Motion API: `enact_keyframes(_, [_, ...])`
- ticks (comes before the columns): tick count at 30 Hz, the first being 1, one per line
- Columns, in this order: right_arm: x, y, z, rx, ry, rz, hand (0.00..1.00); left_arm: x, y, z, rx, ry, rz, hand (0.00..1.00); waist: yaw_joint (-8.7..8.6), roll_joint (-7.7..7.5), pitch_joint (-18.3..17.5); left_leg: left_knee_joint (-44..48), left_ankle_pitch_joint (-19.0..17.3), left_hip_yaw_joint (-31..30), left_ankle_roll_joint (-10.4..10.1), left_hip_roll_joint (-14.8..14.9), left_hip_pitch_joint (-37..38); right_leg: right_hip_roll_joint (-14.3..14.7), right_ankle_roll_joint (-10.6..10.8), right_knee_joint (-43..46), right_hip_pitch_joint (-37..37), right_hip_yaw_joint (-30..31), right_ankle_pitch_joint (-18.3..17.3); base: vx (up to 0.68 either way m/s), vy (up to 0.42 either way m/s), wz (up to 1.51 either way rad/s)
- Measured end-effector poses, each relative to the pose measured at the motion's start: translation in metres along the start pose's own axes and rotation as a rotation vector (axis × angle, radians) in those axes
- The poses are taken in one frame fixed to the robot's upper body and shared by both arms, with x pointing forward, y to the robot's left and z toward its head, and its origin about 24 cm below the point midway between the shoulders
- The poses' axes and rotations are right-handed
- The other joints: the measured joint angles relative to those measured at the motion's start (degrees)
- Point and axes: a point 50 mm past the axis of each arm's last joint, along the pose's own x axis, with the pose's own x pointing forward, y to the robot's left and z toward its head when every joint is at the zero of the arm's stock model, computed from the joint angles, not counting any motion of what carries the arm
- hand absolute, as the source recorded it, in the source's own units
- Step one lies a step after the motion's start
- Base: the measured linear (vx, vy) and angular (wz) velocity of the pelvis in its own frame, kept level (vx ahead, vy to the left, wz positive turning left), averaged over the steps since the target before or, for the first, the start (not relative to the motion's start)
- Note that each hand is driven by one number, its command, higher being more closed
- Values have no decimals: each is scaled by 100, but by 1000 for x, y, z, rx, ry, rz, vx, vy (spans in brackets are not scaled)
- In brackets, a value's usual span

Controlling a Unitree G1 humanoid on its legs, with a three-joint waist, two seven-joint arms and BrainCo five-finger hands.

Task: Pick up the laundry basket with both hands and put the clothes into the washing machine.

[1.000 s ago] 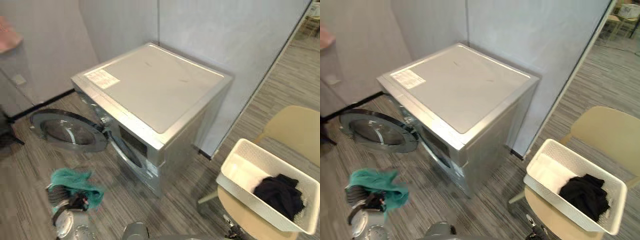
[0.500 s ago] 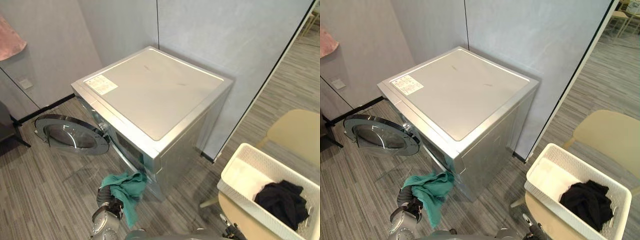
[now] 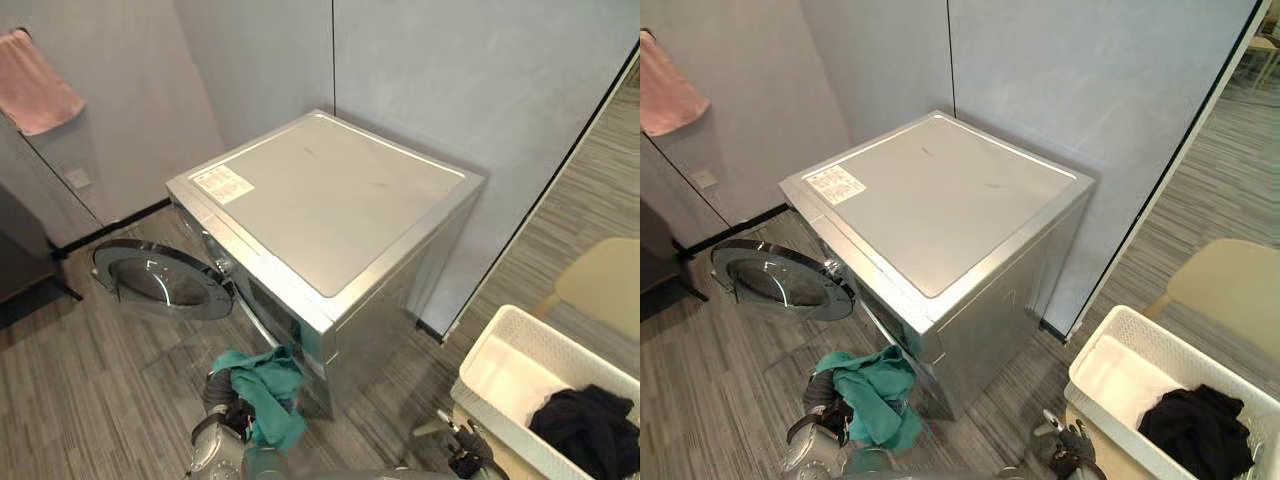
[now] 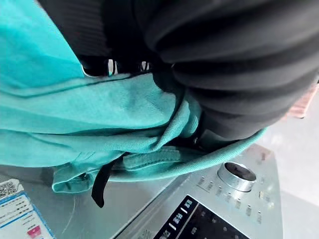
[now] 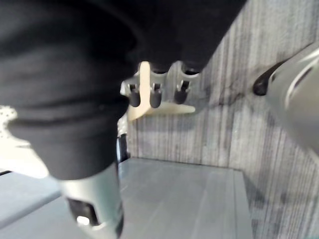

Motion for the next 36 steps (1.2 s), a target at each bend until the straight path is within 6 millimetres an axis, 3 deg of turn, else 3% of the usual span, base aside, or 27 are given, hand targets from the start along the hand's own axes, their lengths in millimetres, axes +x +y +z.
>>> enact_keyframes(1, [1,-9,2,-11,5,-26,0,-2,-1,-8,9,35,-6,100,-88,202,-108,-270,504,-247,-111,-16,50,-82,216,152,-126,55,-90,50,686,1])
enact_keyframes(2, [1,-17,1,3,18,-55,0,-3,-1,-15,16,63,-5,100,-136,332,-227,-425,180,-208,-846,-78,177,-188,543,165,-178,128,-147,57,811,11])
enact_keyframes(3, [0,-12,-11,30,56,-57,0,-2,2,-14,22,62,3,100,-196,152,-282,-594,-398,-118,-1181,-304,282,-443,692,28,-163,262,-94,54,792,15])
enact_keyframes(4, [-2,-2,-26,51,104,-43,0,0,7,-8,51,49,2,100,-215,-81,-250,-505,-487,-24,-1193,-599,231,-684,705,-217,-86,423,52,26,456,13])
enact_keyframes(5, [-5,2,-36,63,137,-38,0,1,9,-6,68,48,1,100,-215,-203,-263,-438,-500,11,-1181,-717,203,-774,704,-441,29,517,285,24,381,12])
enact_keyframes(6, [-8,9,-46,79,170,-31,0,2,10,-6,90,55,-7,100,-229,-233,-290,-254,-614,18,-1128,-824,109,-825,688,-910,229,598,904,-9,467,5])
enact_keyframes(7, [-8,8,-46,79,166,-45,0,2,9,-6,95,56,-14,100,-226,-216,-301,-202,-675,42,-1074,-873,97,-852,697,-1061,235,658,1235,-48,563,-13])
enact_keyframes(8, [-6,6,-42,89,152,-50,0,3,8,-4,104,52,-25,100,-212,-153,-320,-155,-761,165,-923,-953,80,-892,557,-1257,180,796,1859,-101,583,-56])
enact_keyframes(9, [-5,7,-38,90,135,-46,0,4,6,-4,134,54,-44,100,-213,-31,-397,-212,-821,496,-777,-1018,97,-960,-38,-1443,-64,871,2622,-90,460,-78])
enact_keyframes(11, [-4,5,-30,92,103,-53,0,4,6,-5,152,58,-45,100,-193,164,-507,-387,-767,876,-530,-1043,172,-985,-768,-1804,-258,624,3421,-55,388,-104])
enact_keyframes(12, [-1,6,-23,83,85,-45,0,6,10,0,161,39,-30,100,-275,224,-496,-673,-648,1260,-331,-1083,391,-902,-656,-977,-569,198,2821,-32,377,-109])
enact_keyframes(13, [-1,6,-24,80,87,-44,0,6,11,0,162,36,-25,100,-292,218,-492,-783,-614,1392,-282,-1139,518,-811,-533,-590,-650,26,2458,-27,258,-107])
enact_keyframes(15, [-1,6,-23,57,89,-35,0,3,11,-6,151,51,-17,100,-237,308,-444,-1018,-585,1987,-206,-1165,921,-413,-386,185,-700,-569,1364,-39,144,-122])
enact_keyframes(17, [0,7,-20,33,87,-19,0,3,11,-9,144,61,-16,100,-233,364,-442,-1204,-525,2330,-182,-1167,1124,-59,-262,276,-675,-973,889,-42,56,-125])
enact_keyframes(18, [0,9,-21,25,89,-1,0,4,13,-12,139,74,-4,100,-250,363,-444,-1392,-381,2557,-215,-1172,1213,139,-257,-343,-525,-1214,750,14,-5,-100])
enact_keyframes(19, [0,9,-21,26,90,1,0,4,14,-12,141,76,1,100,-253,359,-446,-1434,-351,2593,-246,-1204,1226,195,-237,-500,-453,-1187,751,44,-42,-73])
enact_keyframes(20, [0,6,-19,41,83,0,0,6,14,-15,134,94,7,100,-284,398,-423,-1695,-163,2558,-245,-1161,1282,431,-287,-1021,-298,-1119,913,23,-64,-36])
enact_keyframes(21, [0,2,-18,85,77,-10,0,6,10,-19,120,107,-3,100,-298,466,-377,-1952,-7,2269,-81,-1164,1307,584,-342,-1360,-212,-1092,1114,15,-91,-33])
enact_keyframes(23, [1,-5,-13,135,63,-28,0,5,6,-23,103,124,-12,100,-286,488,-344,-2134,221,2124,-50,-1162,1359,659,-375,-1564,-165,-1075,1241,10,-122,-19])
enact_keyframes(26, [2,-6,-7,162,41,-28,0,6,2,-23,95,121,-26,100,-254,434,-270,-1832,283,2139,-105,-1158,1356,596,-374,-1586,23,-1110,1239,1,-56,7])
enact_keyframes(28, [3,2,-1,165,11,1,0,7,-7,-16,86,91,-61,100,-200,284,-55,-841,279,2095,-107,-1128,1057,439,-359,-1575,160,-1090,1203,-79,-53,3])
enact_keyframes(30, [3,7,4,158,-6,22,0,5,-11,-14,80,76,-89,100,-135,263,-18,-76,276,1933,-107,-1013,678,401,-358,-1571,121,-966,1109,-84,-8,-17])
enact_keyframes(32, [3,6,6,156,-14,24,0,2,-12,-16,65,78,-95,100,-69,351,15,300,268,1852,-106,-874,478,377,-381,-1568,109,-777,1116,-15,73,-40])
enact_keyframes(34, [2,5,2,150,-2,19,0,0,-9,-18,63,86,-89,100,-80,353,15,430,91,1823,94,-771,449,327,-416,-1539,56,-692,1156,24,80,-39])
enact_keyframes(36, [0,-6,1,136,-5,-8,0,0,-10,-18,63,88,-93,100,-96,366,16,-302,175,1703,136,-646,587,221,-239,-1346,-90,-552,1152,48,162,-24])
